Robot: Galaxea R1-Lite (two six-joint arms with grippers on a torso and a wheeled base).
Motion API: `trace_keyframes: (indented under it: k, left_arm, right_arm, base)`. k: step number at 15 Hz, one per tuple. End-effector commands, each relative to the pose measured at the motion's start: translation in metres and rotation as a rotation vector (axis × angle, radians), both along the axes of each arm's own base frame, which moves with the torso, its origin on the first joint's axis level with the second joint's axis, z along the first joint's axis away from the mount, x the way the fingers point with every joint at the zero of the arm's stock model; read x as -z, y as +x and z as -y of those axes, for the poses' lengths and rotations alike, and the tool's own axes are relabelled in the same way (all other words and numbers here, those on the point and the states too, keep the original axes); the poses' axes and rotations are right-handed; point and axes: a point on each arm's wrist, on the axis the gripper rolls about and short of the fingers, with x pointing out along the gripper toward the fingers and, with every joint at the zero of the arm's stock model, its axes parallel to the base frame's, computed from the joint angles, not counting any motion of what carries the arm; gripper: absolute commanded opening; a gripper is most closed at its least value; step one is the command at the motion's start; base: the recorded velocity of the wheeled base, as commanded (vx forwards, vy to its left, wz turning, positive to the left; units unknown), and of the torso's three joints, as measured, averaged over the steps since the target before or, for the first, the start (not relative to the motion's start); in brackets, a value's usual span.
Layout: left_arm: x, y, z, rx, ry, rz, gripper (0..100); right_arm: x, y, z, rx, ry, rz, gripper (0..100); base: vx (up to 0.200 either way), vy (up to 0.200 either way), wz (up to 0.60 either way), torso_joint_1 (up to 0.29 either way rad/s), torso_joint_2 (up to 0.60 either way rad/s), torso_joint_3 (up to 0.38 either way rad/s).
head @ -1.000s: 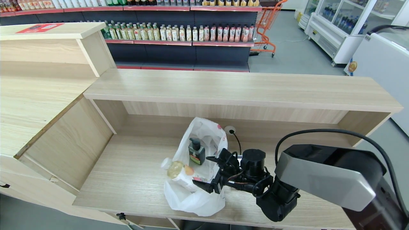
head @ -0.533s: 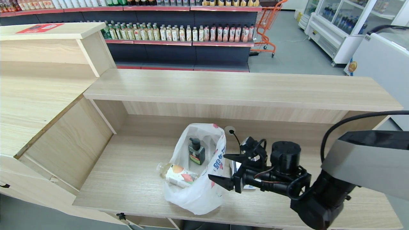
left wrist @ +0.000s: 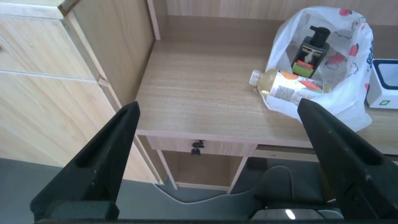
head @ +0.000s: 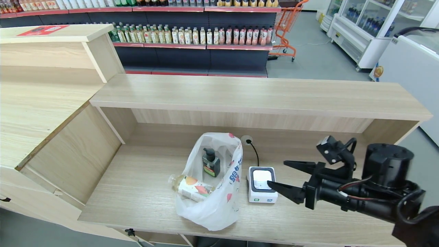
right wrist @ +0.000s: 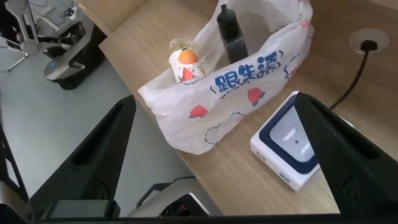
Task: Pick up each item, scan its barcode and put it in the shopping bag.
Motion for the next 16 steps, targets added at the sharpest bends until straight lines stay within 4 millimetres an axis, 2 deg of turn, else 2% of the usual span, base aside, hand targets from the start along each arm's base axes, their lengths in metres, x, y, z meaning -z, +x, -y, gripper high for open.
trace_keyframes:
  k: [1,2,3,5,7,9,10,11,13,15,16]
  left_arm:
    - [0.000,0.000,0.000,0.000,0.000,0.001,100]
    - [0.000,0.000,0.000,0.000,0.000,0.001,100]
    - [0.000,0.000,0.000,0.000,0.000,0.001,100]
    - [0.000,0.000,0.000,0.000,0.000,0.001,100]
    - [0.000,0.000,0.000,0.000,0.000,0.001,100]
    - [0.000,0.000,0.000,0.000,0.000,0.001,100]
    - [0.000,0.000,0.000,0.000,0.000,0.001,100]
    - [0.000,0.000,0.000,0.000,0.000,0.001,100]
    - [0.000,0.000,0.000,0.000,0.000,0.001,100]
    - [0.000,0.000,0.000,0.000,0.000,0.001,100]
    - [0.000,0.000,0.000,0.000,0.000,0.001,100]
  right_arm:
    - [-0.053,-0.057,0.052,0.151,-0.004,0.067,100]
    - [-0.060,-0.077,0.065,0.230,-0.026,0.048,100]
    - [-0.062,-0.112,0.080,0.377,-0.052,0.036,100]
    - [-0.040,-0.166,0.094,0.500,-0.061,0.052,100]
    - [-0.009,-0.204,0.102,0.623,-0.073,0.093,100]
    - [0.017,-0.226,0.107,0.755,-0.062,0.151,100]
    - [0.019,-0.231,0.108,0.776,-0.053,0.175,100]
    - [0.037,-0.247,0.108,0.819,-0.047,0.177,100]
    - [0.039,-0.255,0.106,0.770,-0.015,0.264,100]
    - [0.043,-0.255,0.109,0.873,-0.043,0.230,100]
    - [0.044,-0.255,0.108,0.870,-0.025,0.218,100]
  base:
    - [0.000,0.000,0.00,0.000,0.00,0.000]
    - [0.000,0.000,0.00,0.000,0.00,0.000]
    - [0.000,0.000,0.00,0.000,0.00,0.000]
    - [0.000,0.000,0.00,0.000,0.00,0.000]
    - [0.000,0.000,0.00,0.000,0.00,0.000]
    - [0.000,0.000,0.00,0.000,0.00,0.000]
    - [0.000,0.000,0.00,0.000,0.00,0.000]
    - [0.000,0.000,0.00,0.000,0.00,0.000]
    - [0.000,0.000,0.00,0.000,0.00,0.000]
    - [0.000,0.000,0.00,0.000,0.00,0.000]
    - [0.000,0.000,0.00,0.000,0.00,0.000]
